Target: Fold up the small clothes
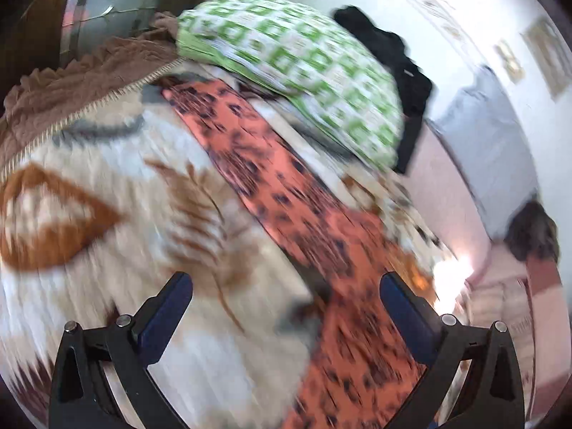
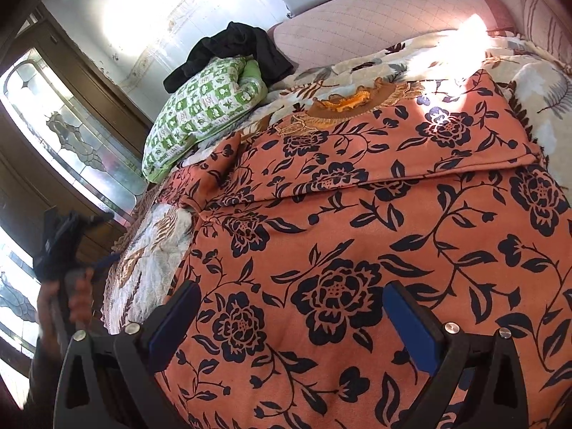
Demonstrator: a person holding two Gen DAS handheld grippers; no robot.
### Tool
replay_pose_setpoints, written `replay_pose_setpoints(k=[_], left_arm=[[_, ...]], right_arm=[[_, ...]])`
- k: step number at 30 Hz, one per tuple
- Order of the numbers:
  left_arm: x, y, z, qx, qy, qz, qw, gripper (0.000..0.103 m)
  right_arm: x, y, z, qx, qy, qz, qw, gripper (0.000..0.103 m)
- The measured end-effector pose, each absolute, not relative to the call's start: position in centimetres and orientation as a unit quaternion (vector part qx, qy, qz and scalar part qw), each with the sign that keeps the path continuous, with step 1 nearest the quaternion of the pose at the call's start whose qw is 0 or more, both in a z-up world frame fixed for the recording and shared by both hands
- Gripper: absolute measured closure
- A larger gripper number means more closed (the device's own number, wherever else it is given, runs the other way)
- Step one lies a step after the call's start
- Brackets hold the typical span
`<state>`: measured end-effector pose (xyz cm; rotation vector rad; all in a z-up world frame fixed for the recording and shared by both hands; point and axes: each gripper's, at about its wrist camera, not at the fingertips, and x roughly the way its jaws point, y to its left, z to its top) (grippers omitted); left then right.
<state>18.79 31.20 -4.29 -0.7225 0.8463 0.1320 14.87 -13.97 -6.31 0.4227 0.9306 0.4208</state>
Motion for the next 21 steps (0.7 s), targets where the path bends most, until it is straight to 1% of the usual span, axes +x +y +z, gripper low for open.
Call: replay_pose_setpoints(k=[3, 9, 10, 14, 16, 21], left_arm=[[23.8, 35.3, -6.0, -0.373, 0.411, 0.076, 0.828, 0.0], [29.3, 41.5, -9.2, -0.475, 0.367, 0.091, 0.795, 0.001], [30.1, 42.2, -9.8, -0.482, 0.366, 0.096, 0.79, 0.004], [32.0, 43.5, -11.5, -0.473, 0.379, 0.103, 0.789, 0.013], [32.7, 44.0, -12.1, -0.475, 0.376, 0.094, 0.79, 0.031], [34.0, 44.6, -13.0, -0.484, 0.371, 0.102, 0.785, 0.032]], right_arm=[[15.3, -14.6, -6.9, 0.209, 0.443, 0.194, 0.85, 0.0], [16.4, -16.2, -8.6, 0.223, 0.457, 0.171, 0.844, 0.0], [16.6, -16.5, -8.8, 0.227, 0.458, 0.168, 0.843, 0.0], [17.4, -17.4, -9.4, 0.241, 0.457, 0.158, 0.842, 0.0], [17.7, -17.4, -9.5, 0.242, 0.455, 0.155, 0.843, 0.0], [18.1, -17.4, -10.1, 0.235, 0.458, 0.152, 0.844, 0.0]])
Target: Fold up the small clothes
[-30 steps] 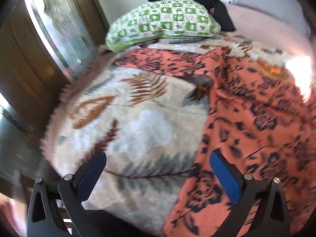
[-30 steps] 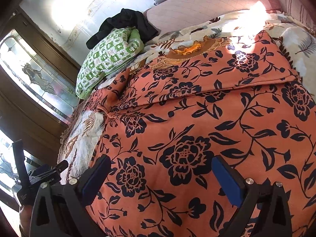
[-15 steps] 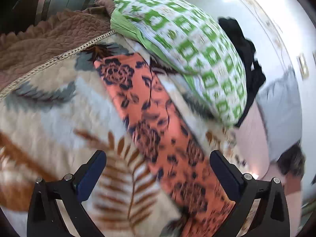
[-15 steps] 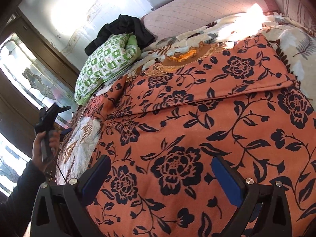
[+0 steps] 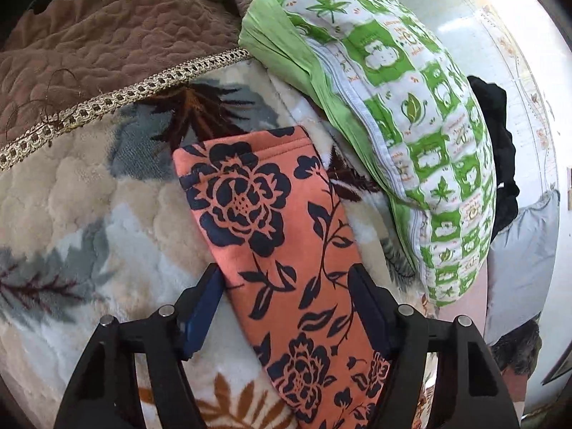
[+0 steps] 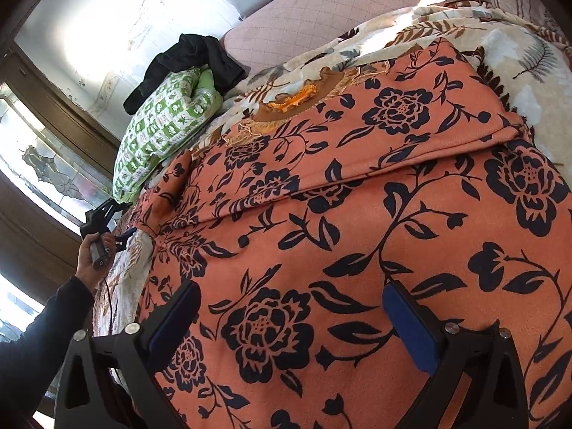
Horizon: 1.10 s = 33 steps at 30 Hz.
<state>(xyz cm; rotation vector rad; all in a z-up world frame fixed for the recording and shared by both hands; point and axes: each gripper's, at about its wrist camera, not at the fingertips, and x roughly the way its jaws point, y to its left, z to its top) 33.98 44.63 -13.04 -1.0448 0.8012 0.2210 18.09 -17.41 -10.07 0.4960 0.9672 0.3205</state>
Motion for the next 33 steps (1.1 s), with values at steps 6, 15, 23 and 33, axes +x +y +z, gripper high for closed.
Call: replay_pose_setpoints(k=[6, 15, 23, 33], left_arm=[[34.9, 45.0, -12.5, -0.44, 0.415, 0.152, 0.782, 0.098], [31.6, 26.3, 8.3, -0.178, 0.288, 0.052, 0.94, 0.099], [28.6, -1.1, 11.5, -0.058, 0.296, -0.154, 0.941, 0.086], [27.4, 0.4, -2.8, -0.024, 0.473, -0.112, 0.874, 0.032]], right_arm=[[18.2, -17.6, -10.1, 0.234, 0.454, 0.147, 0.847, 0.0], [16.6, -20.4, -8.6, 0.26, 0.413, 0.12, 0.864, 0.0], [14.3, -24.9, -6.6, 0.309, 0.366, 0.093, 0.873, 0.0], [13.3, -29.6, -5.3, 0.364, 0.341, 0.068, 0.864, 0.0]])
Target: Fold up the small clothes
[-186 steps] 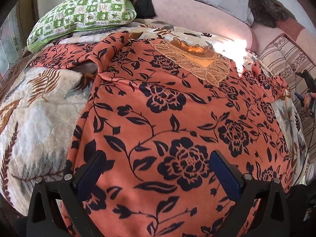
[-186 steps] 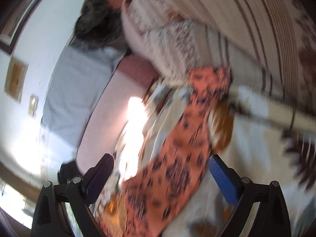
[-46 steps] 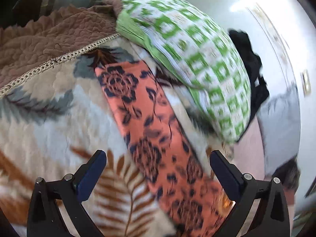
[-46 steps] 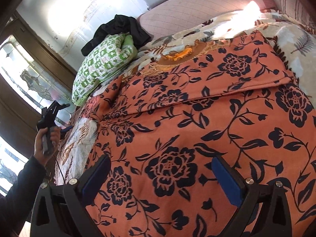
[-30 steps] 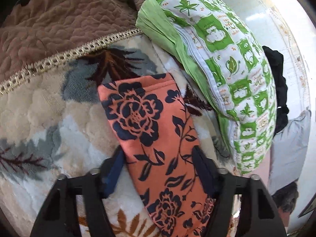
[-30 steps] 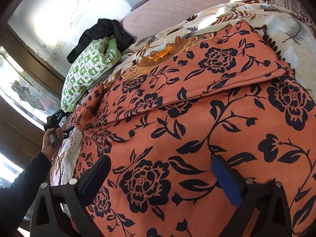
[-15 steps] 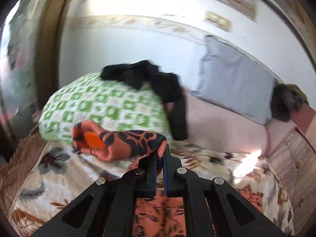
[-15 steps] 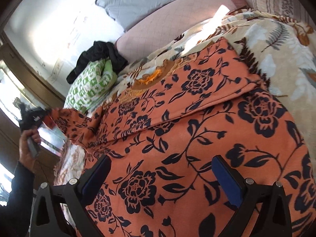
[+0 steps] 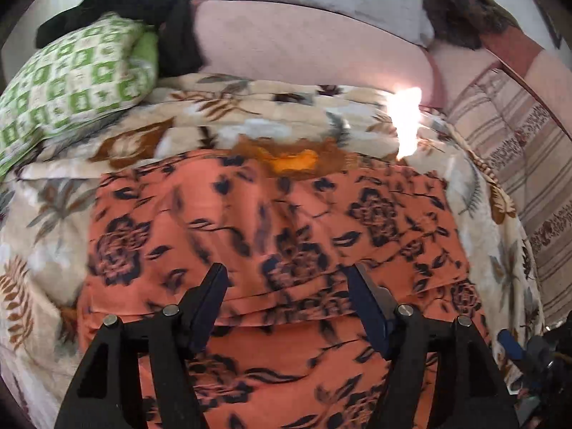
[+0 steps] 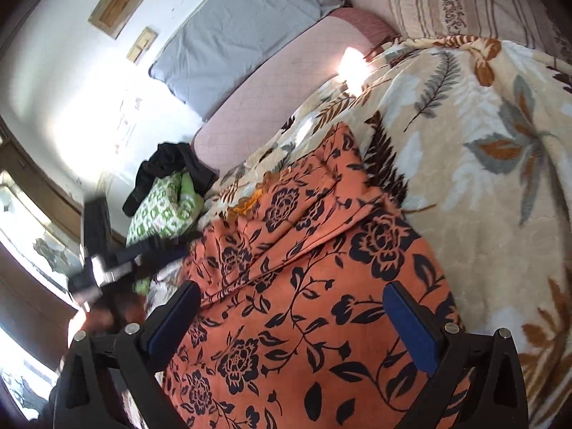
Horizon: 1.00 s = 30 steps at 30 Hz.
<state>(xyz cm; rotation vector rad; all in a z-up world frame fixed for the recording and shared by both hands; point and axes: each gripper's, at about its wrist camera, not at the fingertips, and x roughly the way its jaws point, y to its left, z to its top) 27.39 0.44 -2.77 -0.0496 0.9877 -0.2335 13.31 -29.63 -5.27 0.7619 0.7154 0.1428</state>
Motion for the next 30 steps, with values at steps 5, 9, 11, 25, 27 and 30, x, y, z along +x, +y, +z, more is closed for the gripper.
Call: replay_pose_setpoints(k=[5, 9, 11, 25, 27, 30], left_arm=[[26.6, 9.4, -3.7, 0.007, 0.452, 0.0, 0.892, 0.031], [25.5, 12.8, -6.0, 0.0, 0.446, 0.023, 0.895, 0.031], [25.1, 13.7, -7.0, -0.007, 0.448, 0.024, 0.894, 0.031], [25.6, 16.4, -10.4, -0.041, 0.462, 0.037, 0.885, 0.026], [25.5, 16.7, -10.4, -0.047, 0.457, 0.037, 0.888, 0.025], [25.4, 16.7, -10.5, -0.044, 0.451, 0.042, 0.891, 0.025]], right_arm=[[17.5, -29.9, -4.7, 0.402, 0.356, 0.111, 0.836, 0.0], [25.4, -30.0, -5.5, 0.482, 0.37, 0.161, 0.778, 0.0], [29.0, -30.1, -7.5, 0.517, 0.392, 0.146, 0.747, 0.0], [33.9, -30.3, -12.9, 0.505, 0.462, -0.039, 0.728, 0.098], [33.2, -29.7, -11.4, 0.481, 0.446, -0.024, 0.754, 0.098], [30.7, -28.1, -6.4, 0.43, 0.4, 0.002, 0.81, 0.098]])
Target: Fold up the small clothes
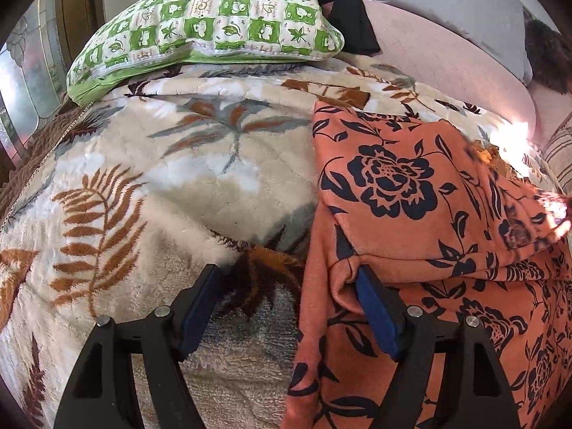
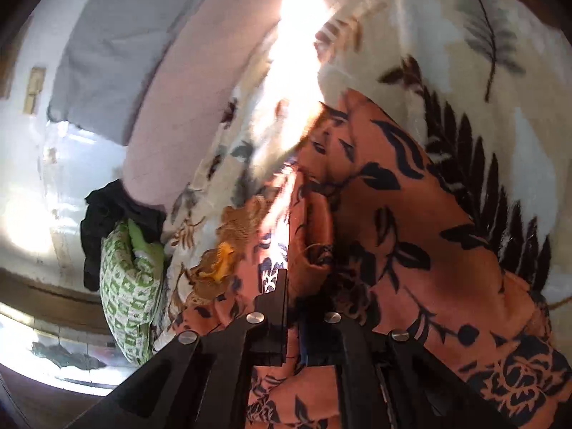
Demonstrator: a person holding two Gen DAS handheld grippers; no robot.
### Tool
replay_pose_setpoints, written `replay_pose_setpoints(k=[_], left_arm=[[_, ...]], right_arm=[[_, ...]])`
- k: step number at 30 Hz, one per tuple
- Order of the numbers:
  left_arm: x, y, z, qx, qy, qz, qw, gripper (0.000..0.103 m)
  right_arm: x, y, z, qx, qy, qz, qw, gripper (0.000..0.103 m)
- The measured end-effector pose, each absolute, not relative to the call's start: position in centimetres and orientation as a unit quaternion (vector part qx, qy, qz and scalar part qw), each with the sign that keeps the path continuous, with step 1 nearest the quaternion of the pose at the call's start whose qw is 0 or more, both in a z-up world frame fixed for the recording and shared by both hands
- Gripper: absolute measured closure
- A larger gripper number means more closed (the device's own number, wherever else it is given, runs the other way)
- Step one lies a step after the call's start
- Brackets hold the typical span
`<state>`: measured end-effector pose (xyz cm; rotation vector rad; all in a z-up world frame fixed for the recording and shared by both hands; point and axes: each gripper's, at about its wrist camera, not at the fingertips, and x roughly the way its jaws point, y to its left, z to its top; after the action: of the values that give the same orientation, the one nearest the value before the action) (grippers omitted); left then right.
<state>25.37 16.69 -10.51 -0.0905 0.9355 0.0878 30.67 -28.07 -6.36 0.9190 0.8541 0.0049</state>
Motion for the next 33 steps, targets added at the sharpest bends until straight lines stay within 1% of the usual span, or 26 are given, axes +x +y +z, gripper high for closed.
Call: replay_pose_setpoints(k=[2, 3, 4, 6, 7, 8, 9, 10, 11, 12, 13, 15, 17, 20, 22, 24, 25, 26, 27, 28, 30, 32, 33], left_arm=[[25.4, 16.6, -10.5, -0.042, 0.452, 0.045, 0.89, 0.025], [25.5, 16.6, -10.5, -0.041, 0.453, 0.046, 0.89, 0.024], [25.5, 16.6, -10.5, -0.04, 0.454, 0.047, 0.889, 0.024], [25.3, 16.5, -10.2, -0.037, 0.458, 0.048, 0.887, 0.024], [25.0, 16.5, -9.7, -0.034, 0.458, 0.049, 0.887, 0.024], [24.7, 16.5, -9.1, -0.033, 0.451, 0.05, 0.89, 0.025], [24.4, 16.6, -8.4, -0.034, 0.441, 0.051, 0.895, 0.024], [24.4, 16.6, -7.7, -0.036, 0.434, 0.051, 0.899, 0.025], [24.4, 16.6, -6.9, -0.044, 0.427, 0.045, 0.902, 0.025], [24.5, 16.5, -6.3, -0.05, 0.419, 0.038, 0.906, 0.025], [24.6, 16.2, -5.8, -0.048, 0.412, 0.033, 0.909, 0.024], [25.2, 15.6, -5.5, -0.033, 0.408, 0.032, 0.912, 0.024], [26.1, 15.1, -6.4, -0.023, 0.421, 0.027, 0.907, 0.024], [27.3, 15.0, -8.5, -0.014, 0.451, 0.034, 0.892, 0.024], [27.3, 15.3, -9.4, -0.022, 0.456, 0.031, 0.889, 0.024], [27.2, 15.6, -9.6, -0.029, 0.451, 0.028, 0.892, 0.024], [27.2, 15.6, -9.7, -0.029, 0.45, 0.026, 0.892, 0.024], [27.2, 15.7, -9.7, -0.031, 0.448, 0.024, 0.893, 0.024], [27.1, 15.8, -9.9, -0.035, 0.447, 0.022, 0.894, 0.023], [27.1, 16.0, -10.0, -0.039, 0.447, 0.021, 0.894, 0.022], [27.1, 16.2, -10.1, -0.047, 0.445, 0.018, 0.894, 0.022], [27.0, 16.2, -10.2, -0.047, 0.444, 0.018, 0.894, 0.022], [27.0, 16.2, -10.2, -0.045, 0.444, 0.018, 0.895, 0.022]], right_arm=[[28.0, -27.4, -4.3, 0.409, 0.37, -0.002, 0.834, 0.098], [27.1, -27.2, -4.5, 0.4, 0.372, -0.012, 0.838, 0.098], [27.3, -27.1, -5.8, 0.385, 0.397, -0.022, 0.833, 0.097], [28.4, -27.8, -10.0, 0.368, 0.464, -0.054, 0.804, 0.097], [28.2, -28.5, -11.4, 0.39, 0.474, -0.057, 0.787, 0.093], [27.4, -29.1, -11.7, 0.42, 0.457, -0.046, 0.783, 0.089], [26.7, -29.3, -11.0, 0.417, 0.446, -0.047, 0.79, 0.082], [26.3, -29.3, -10.1, 0.4, 0.44, -0.046, 0.803, 0.056], [25.8, -29.2, -9.3, 0.386, 0.435, -0.033, 0.813, 0.019], [25.4, -29.1, -8.4, 0.375, 0.43, -0.022, 0.821, 0.013], [25.0, -29.1, -7.6, 0.359, 0.431, -0.025, 0.828, 0.012], [24.2, -29.5, -5.7, 0.352, 0.412, -0.028, 0.84, 0.012], [24.5, -29.6, -3.9, 0.348, 0.389, -0.009, 0.853, 0.012], [28.1, -29.9, -3.3, 0.317, 0.401, 0.015, 0.859, 0.013], [31.1, -30.2, -5.1, 0.307, 0.445, 0.013, 0.841, 0.013], [33.3, -30.2, -7.4, 0.296, 0.495, 0.014, 0.817, 0.025], [34.1, -30.2, -8.4, 0.283, 0.517, 0.011, 0.808, 0.043], [34.4, -30.4, -9.3, 0.28, 0.527, 0.005, 0.802, 0.065], [34.4, -30.4, -9.7, 0.282, 0.531, 0.007, 0.799, 0.077], [34.3, -30.4, -9.6, 0.278, 0.531, 0.012, 0.801, 0.094], [33.6, -29.0, -7.3, 0.224, 0.496, 0.005, 0.839, 0.095], [32.3, -27.0, -5.0, 0.132, 0.448, -0.008, 0.884, 0.096], [32.6, -26.7, -5.6, 0.122, 0.456, -0.014, 0.882, 0.096]])
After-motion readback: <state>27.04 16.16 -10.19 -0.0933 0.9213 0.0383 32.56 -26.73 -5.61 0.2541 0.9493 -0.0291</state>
